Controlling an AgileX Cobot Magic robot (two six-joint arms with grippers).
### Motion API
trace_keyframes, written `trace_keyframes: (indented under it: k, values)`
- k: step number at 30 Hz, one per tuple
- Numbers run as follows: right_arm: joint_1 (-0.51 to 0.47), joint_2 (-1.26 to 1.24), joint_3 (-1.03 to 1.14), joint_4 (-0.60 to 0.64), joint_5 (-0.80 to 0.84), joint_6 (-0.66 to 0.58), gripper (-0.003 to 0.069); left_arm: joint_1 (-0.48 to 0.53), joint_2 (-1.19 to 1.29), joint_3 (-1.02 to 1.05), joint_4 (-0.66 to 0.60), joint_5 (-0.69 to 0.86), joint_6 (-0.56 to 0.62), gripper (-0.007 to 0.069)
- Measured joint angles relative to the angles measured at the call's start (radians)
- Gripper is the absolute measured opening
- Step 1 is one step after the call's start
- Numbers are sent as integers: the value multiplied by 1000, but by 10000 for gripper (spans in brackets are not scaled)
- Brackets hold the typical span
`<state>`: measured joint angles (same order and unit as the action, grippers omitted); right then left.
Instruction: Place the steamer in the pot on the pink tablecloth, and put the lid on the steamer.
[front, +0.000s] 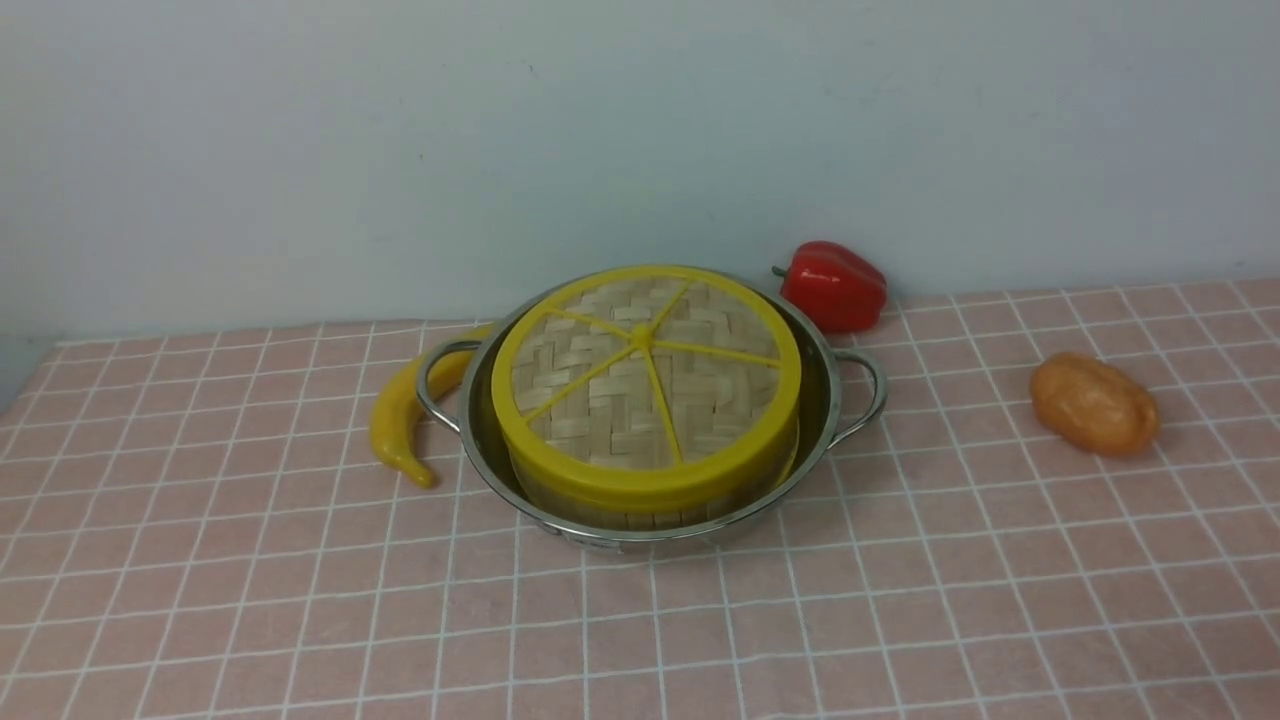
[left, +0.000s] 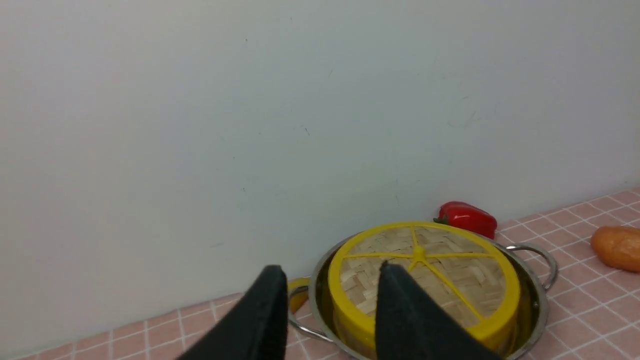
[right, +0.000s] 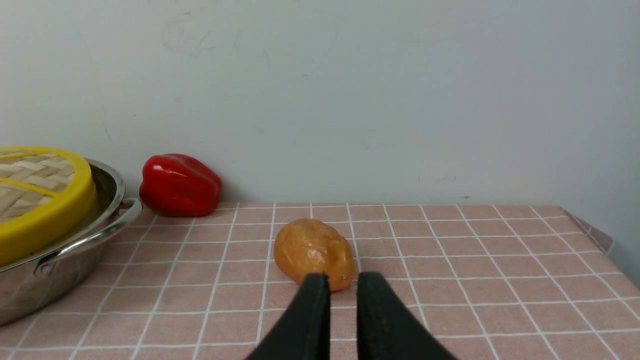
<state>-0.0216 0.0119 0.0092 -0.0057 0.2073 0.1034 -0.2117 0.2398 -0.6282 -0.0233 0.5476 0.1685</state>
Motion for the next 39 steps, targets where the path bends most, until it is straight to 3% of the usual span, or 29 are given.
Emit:
trace_keyframes:
  k: [3, 8, 17, 39]
  values:
    - [0, 0, 0, 0, 0, 0, 120, 53, -34, 47, 44, -7, 28, 243]
    - [-1, 0, 0, 0, 0, 0, 136, 183, -133, 327, 89, -75, 38, 243]
    - [-1, 0, 0, 0, 0, 0, 161, 237, -238, 626, 77, -260, 38, 243]
    - [-1, 2, 0, 0, 0, -1, 211, 237, -240, 635, 67, -262, 38, 243]
